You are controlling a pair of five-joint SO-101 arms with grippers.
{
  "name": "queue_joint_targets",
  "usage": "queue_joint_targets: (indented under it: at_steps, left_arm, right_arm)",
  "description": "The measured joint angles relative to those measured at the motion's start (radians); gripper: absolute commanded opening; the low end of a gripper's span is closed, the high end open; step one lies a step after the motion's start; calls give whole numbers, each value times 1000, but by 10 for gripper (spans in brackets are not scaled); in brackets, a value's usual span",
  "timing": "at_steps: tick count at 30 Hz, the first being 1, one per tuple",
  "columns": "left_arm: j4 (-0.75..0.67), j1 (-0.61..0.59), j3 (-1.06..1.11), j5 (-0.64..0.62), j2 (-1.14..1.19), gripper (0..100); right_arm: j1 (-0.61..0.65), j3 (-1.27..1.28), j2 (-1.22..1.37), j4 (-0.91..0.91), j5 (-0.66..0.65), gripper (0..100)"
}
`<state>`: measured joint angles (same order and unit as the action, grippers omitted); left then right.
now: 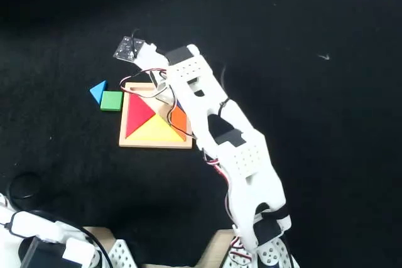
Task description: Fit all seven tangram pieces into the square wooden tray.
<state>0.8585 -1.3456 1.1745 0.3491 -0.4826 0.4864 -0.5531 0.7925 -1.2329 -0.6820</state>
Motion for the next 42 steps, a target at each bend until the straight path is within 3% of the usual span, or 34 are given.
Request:
queue_joint_targets:
  at_steps: [9, 15, 21, 27, 32, 37, 42]
  left_arm:
    - [0, 0, 0, 0, 0, 30]
    - [0, 0, 0, 0, 0, 30]
    - [0, 0, 0, -11, 0, 30]
    - [44, 25, -15, -29, 0, 30]
    - [230, 212, -184, -29, 0, 30]
    - [450, 549, -445, -83, 5, 34]
    - [503, 925, -644, -218, 41, 236]
  right_arm:
    - [28, -2, -3, -61, 2, 10]
    - [28, -3, -44, -78, 78, 10]
    - [28, 43, -265, -112, 126, 10]
    - [2, 307, -609, -95, 129, 10]
    - [-86, 615, -907, 5, 157, 11]
    - [-209, 959, -1077, 135, 275, 11]
    - [-270, 1208, -1089, 279, 371, 11]
